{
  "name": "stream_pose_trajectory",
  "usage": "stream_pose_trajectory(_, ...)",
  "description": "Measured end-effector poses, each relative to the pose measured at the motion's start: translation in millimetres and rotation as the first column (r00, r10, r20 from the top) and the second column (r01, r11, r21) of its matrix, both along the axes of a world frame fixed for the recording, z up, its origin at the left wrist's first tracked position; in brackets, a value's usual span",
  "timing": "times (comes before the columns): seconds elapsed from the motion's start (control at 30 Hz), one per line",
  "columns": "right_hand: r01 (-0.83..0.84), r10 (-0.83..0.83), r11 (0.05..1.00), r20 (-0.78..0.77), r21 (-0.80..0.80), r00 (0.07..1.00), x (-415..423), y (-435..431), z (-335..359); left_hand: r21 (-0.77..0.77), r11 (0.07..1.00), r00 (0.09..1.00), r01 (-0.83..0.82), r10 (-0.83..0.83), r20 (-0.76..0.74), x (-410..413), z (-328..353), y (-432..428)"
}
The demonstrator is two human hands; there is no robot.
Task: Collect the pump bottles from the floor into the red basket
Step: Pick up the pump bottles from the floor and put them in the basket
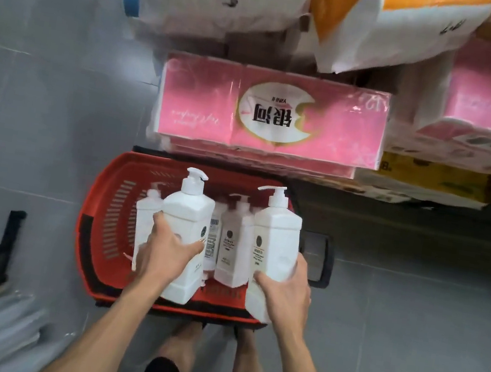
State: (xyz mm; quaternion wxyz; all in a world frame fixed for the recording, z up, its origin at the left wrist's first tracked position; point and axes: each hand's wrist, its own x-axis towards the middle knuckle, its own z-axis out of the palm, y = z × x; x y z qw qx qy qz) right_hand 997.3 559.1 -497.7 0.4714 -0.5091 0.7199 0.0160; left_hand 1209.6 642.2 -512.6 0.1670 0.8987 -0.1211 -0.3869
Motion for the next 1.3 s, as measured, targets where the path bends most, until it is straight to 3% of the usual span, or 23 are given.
stream_pose_trajectory(0.33,0.059,-0.059,0.998,-0.014,-0.024,0.998,7,-4,-122,0.144,0.978,0.988,0.15,-0.146,-0.041,-6,-129,-16)
stream_pose_trajectory(0.5,0.08,-0.076,0.995,0.056,-0.06,0.996,8,-1,-163,0.172,0.967,0.982,0.187,-0.182,-0.049,-6,-163,-21)
stream_pose_trajectory(0.67,0.0,0.003,0.997,0.042,-0.073,0.999,-2,4,-167,0.163,0.968,0.978,0.191,-0.174,-0.112,-1,-165,-24)
stream_pose_trajectory(0.77,-0.027,0.028,0.999,0.018,-0.04,0.999,-12,5,-149,0.167,0.945,0.958,0.28,-0.264,-0.116,1,-137,-27)
stream_pose_trajectory(0.93,-0.031,0.031,0.999,0.007,0.03,0.999,-34,-3,-65,0.014,0.864,0.857,0.503,-0.497,-0.139,-8,-41,-46)
stream_pose_trajectory(1.13,0.191,-0.188,0.98,0.052,-0.058,0.981,-85,4,50,-0.018,0.667,0.665,0.745,-0.745,-0.052,-50,81,-71)
stream_pose_trajectory(1.3,0.248,-0.24,0.961,0.077,-0.124,0.968,-130,11,122,-0.064,0.451,0.455,0.89,-0.889,0.058,-104,161,-96)
